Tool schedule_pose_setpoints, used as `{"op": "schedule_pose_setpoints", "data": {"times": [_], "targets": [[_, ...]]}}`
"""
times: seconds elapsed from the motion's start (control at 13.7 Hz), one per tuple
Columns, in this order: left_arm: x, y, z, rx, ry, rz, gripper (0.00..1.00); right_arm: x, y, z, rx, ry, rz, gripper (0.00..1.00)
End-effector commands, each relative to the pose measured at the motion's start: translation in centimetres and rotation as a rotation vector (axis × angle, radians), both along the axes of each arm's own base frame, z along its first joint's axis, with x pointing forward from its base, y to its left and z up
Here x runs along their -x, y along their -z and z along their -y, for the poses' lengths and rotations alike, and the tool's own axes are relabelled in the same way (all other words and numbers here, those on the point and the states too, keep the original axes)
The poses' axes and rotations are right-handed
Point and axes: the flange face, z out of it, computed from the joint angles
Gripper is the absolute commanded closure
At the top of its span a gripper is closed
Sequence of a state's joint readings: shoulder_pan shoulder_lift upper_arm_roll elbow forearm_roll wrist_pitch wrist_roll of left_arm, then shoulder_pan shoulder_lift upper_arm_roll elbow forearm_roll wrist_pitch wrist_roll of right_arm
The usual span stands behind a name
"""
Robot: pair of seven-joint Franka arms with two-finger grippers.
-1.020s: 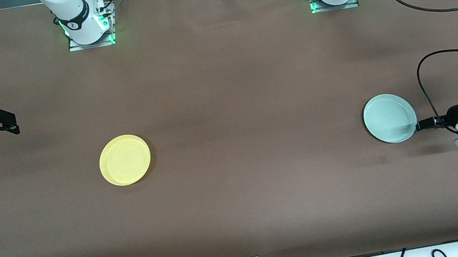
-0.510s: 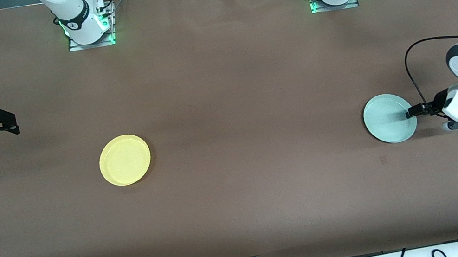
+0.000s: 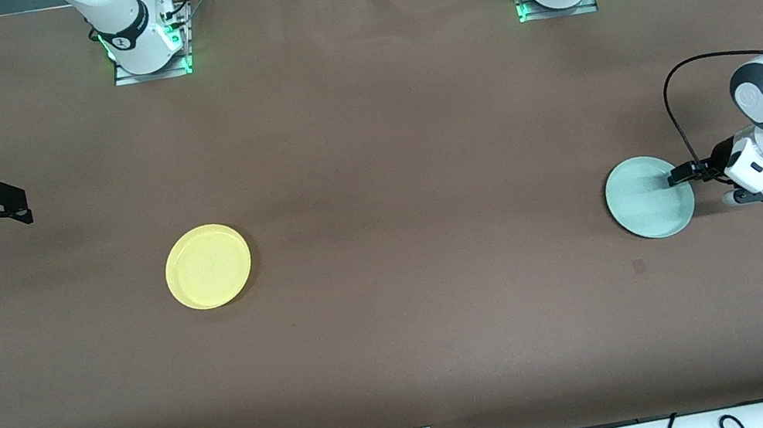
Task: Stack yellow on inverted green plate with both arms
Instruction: 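Reach the left gripper down to the green plate's rim and grasp it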
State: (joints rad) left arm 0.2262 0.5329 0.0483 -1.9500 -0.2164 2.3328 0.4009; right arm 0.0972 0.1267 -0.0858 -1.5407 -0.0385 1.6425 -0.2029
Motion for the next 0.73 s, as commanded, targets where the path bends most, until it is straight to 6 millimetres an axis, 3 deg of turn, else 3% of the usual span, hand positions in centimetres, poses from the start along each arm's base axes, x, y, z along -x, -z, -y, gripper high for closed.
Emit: {"op": "schedule_pose_setpoints", "data": {"times": [0.0,0.36,0.66], "targets": [[0.7,0.6,-0.4,0.041,-0.009,0.013,0.21,0.0,-0.6,-0.1,-0.014,-0.007,0.009,0.0],[0.8,1.4,-0.5,0.078,-0.018,0.012,0.41,0.1,-0.6,-0.1,-0.014,-0.007,0.008,0.0],[1.2,1.4,-2.1,0.083,-0.004,0.023,0.4,0.0,-0.6,-0.1,-0.014,-0.007,0.009,0.0]]}}
